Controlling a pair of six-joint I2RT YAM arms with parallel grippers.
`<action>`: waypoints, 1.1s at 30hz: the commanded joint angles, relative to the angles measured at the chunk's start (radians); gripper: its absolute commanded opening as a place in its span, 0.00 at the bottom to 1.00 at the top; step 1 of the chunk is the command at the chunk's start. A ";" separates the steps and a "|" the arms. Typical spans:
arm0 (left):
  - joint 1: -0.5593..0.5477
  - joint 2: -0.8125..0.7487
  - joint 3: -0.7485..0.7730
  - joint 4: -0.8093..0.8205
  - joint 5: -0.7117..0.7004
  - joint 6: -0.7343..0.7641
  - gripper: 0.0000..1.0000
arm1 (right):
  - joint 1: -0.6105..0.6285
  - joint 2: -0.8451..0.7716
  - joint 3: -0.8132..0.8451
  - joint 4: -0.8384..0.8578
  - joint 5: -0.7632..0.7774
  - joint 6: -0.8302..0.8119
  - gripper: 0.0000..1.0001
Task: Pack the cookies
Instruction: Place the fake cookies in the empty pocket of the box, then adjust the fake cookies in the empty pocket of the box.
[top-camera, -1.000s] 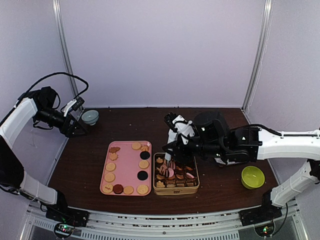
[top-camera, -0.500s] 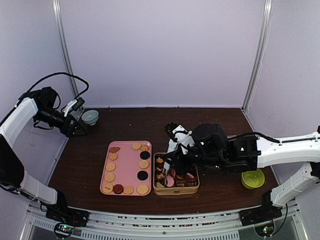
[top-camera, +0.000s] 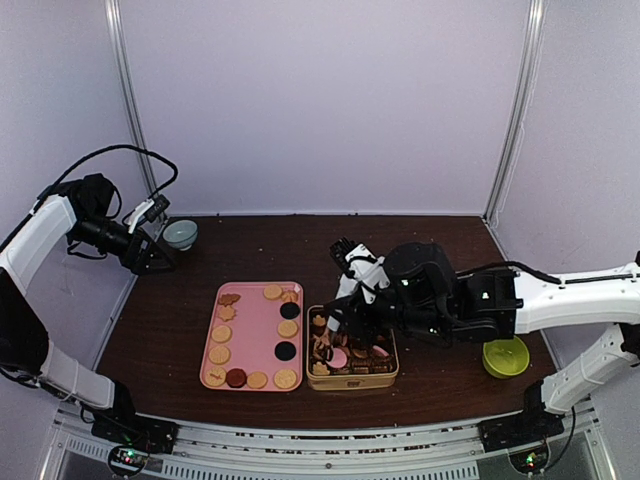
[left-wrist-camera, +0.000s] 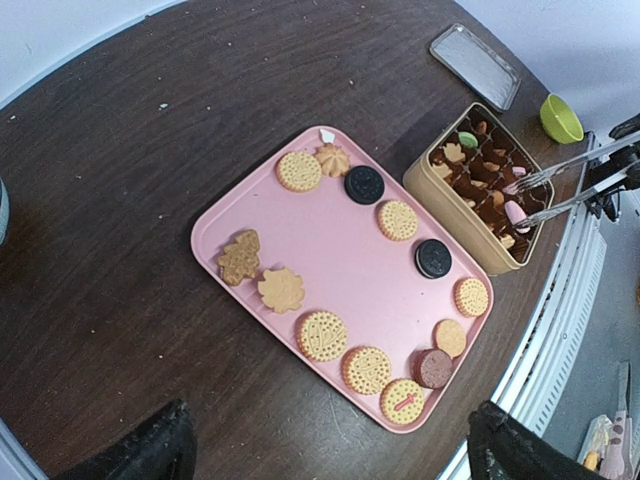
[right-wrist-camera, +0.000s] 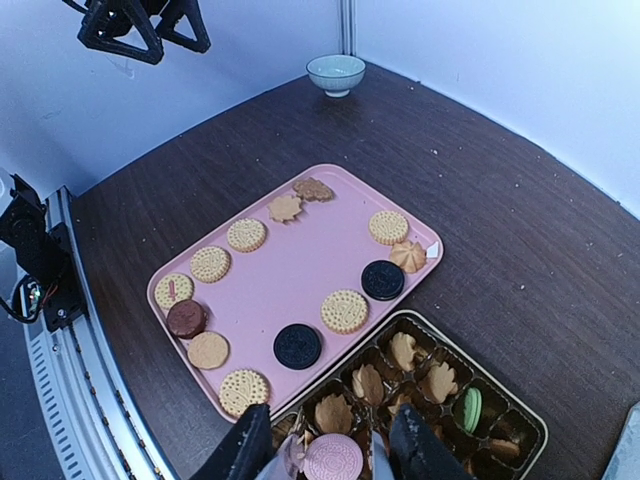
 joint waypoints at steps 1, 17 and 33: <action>0.010 -0.001 0.011 -0.005 0.024 0.017 0.97 | -0.002 0.026 0.077 0.035 0.033 -0.029 0.38; 0.009 -0.013 -0.003 -0.009 0.032 0.027 0.96 | -0.016 0.111 0.098 0.059 0.017 -0.046 0.34; 0.009 -0.004 0.000 -0.007 0.042 0.026 0.96 | 0.000 -0.022 0.001 -0.007 0.006 0.005 0.31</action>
